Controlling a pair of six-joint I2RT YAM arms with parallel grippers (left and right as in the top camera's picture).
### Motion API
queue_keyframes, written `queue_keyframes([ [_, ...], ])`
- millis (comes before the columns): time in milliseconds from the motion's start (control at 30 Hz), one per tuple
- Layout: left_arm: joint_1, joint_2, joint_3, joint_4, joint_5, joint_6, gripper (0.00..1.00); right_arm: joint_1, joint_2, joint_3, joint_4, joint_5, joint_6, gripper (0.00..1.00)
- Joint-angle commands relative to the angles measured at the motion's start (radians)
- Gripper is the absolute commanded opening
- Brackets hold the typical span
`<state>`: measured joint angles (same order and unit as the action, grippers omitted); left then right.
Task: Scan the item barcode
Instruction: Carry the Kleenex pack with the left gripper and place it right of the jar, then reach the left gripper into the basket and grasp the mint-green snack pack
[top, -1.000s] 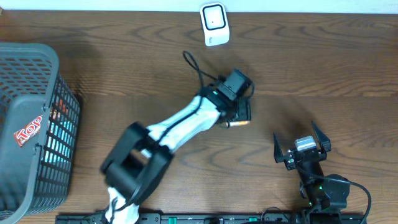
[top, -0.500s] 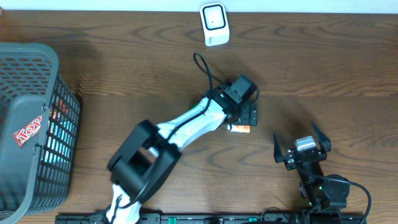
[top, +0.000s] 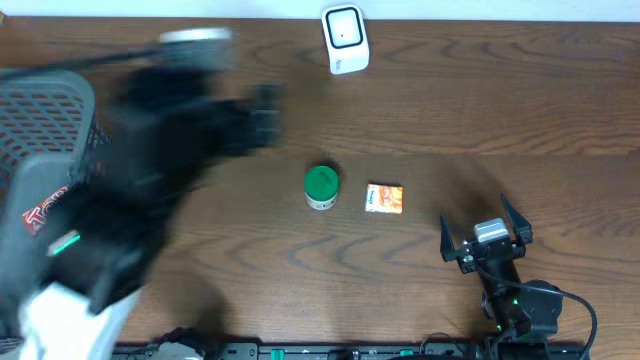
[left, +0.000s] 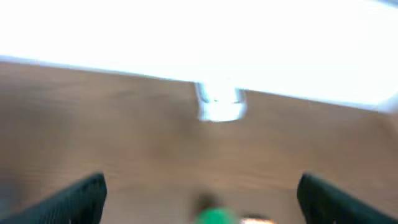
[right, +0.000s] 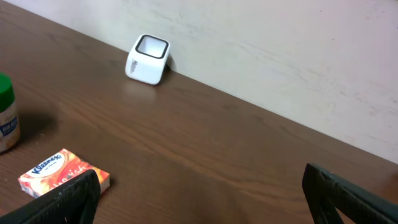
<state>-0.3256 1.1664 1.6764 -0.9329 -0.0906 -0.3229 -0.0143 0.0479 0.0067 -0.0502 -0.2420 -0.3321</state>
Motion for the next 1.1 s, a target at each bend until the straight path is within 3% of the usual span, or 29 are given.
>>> queue_keyframes([
  [0, 0.291, -0.082, -0.016, -0.09, -0.086, -0.066, 0.98, 0.015, -0.002, -0.001, -0.006, 0.001, 0.014, 0.99],
  [267, 0.96, -0.151, -0.035, -0.257, 0.156, -0.154, 0.98, 0.015, -0.002, -0.001, -0.006, 0.001, 0.014, 0.99],
  [433, 1.159, -0.042, -0.076, -0.348, 0.189, -0.165, 0.98, 0.015, -0.002, -0.001, -0.006, 0.001, 0.014, 0.99],
  [700, 1.198, 0.23, -0.121, -0.353, 0.189, -0.073, 0.98, 0.015, -0.002, -0.001, -0.006, 0.001, 0.014, 0.99],
  [867, 1.198, 0.402, -0.122, -0.346, 0.342, 0.109, 0.98, 0.015, -0.002, -0.001, -0.006, 0.001, 0.014, 0.99],
  [1067, 1.198, 0.554, -0.122, -0.36, 0.344, 0.201, 0.99, 0.015, -0.002, -0.001, -0.006, 0.001, 0.014, 0.99],
])
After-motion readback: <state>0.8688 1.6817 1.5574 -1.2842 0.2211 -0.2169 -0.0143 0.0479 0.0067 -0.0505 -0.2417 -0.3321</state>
